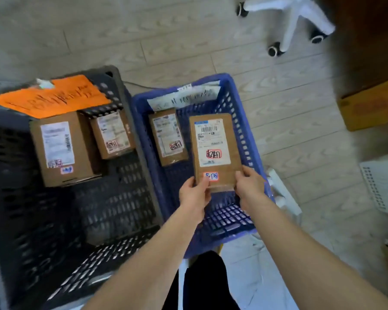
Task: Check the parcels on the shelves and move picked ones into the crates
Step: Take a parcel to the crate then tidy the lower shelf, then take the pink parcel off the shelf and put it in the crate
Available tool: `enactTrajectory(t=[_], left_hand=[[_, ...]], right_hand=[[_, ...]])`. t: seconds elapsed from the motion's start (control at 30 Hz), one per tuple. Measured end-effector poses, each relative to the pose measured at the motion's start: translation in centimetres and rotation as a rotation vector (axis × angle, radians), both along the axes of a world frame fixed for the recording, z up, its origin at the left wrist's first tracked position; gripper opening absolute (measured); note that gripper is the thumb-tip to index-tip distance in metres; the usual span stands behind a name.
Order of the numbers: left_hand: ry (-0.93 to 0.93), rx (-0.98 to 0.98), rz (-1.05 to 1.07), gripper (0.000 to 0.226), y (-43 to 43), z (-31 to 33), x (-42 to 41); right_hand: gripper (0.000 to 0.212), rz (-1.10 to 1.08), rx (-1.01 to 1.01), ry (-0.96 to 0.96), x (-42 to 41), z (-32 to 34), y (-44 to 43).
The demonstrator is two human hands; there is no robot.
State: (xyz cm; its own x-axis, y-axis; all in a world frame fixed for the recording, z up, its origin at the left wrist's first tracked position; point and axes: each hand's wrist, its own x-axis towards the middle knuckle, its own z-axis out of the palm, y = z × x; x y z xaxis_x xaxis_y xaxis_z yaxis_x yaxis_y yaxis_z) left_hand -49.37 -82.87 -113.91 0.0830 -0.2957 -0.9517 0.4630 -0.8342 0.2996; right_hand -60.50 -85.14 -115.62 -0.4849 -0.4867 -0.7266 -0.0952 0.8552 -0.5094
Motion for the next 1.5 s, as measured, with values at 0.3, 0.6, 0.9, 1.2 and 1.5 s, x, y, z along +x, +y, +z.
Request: enactTrajectory(t=[0.3,0.6,0.9,1.2,1.5], left_hand=[[-0.012,0.111,0.080,0.012,-5.5,-15.1,-2.3],[0.005,0.100,0.012,0.014,-4.3,-8.1,-0.7],[-0.058,-0.031,0.075,0.018,1.7,17.4,12.0],[-0.504,-0.342,0.378,0.018,15.4,41.8,26.7],[-0.758,-0.378,0.923,0.029,44.4,55.9,30.2]], right_hand=[[0.033,-0.104,-0.051,-0.194,0.4,-14.9,-6.4],[0.016,0.033,0.111,-0.189,0.4,-9.1,-4.2],[0.037,0.460,0.067,-0.189,9.0,17.4,-3.0],[0.013,0.960,-0.228,-0.484,28.8,42.8,3.9],[0.007,1.560,-0.250,-0.808,40.2,59.2,28.9]])
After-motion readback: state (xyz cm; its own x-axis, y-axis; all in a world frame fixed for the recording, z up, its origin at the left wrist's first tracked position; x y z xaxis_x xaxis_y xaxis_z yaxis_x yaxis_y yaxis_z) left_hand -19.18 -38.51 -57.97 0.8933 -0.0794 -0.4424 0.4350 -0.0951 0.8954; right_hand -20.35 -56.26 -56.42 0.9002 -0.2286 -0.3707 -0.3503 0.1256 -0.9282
